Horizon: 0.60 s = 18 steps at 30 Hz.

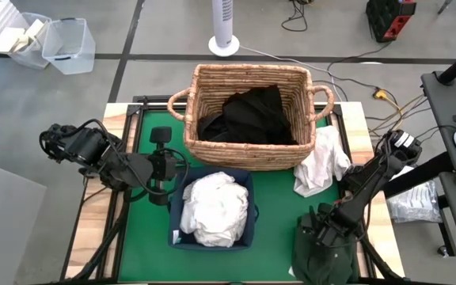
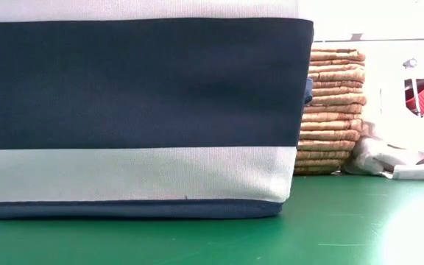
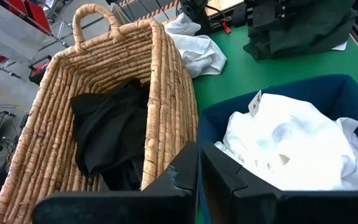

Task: Sort clothes
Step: Put the green polo into the brown laundry basket

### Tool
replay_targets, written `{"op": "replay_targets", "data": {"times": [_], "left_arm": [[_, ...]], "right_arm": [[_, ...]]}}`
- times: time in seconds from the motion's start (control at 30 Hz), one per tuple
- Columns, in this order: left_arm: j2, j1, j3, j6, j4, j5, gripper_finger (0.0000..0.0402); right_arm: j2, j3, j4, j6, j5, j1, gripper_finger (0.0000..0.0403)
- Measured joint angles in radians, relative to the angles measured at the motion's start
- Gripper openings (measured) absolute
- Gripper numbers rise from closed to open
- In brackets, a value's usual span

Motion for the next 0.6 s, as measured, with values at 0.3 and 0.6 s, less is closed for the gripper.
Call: {"op": "replay_targets", "data": {"times": [0.3, 0.6], "left_arm": [[0.000, 0.000, -0.005, 0.000, 0.002, -0.001, 0.0000], [0.000, 0.000, -0.057, 0.000, 0.002, -0.013, 0.0000]], "right_arm": [[0.009, -0.022, 0.052, 0.000, 0.000, 0.000, 0.0023], [-0.025, 0.160, -0.107, 0.075, 0.069, 0.043, 0.0010]]}}
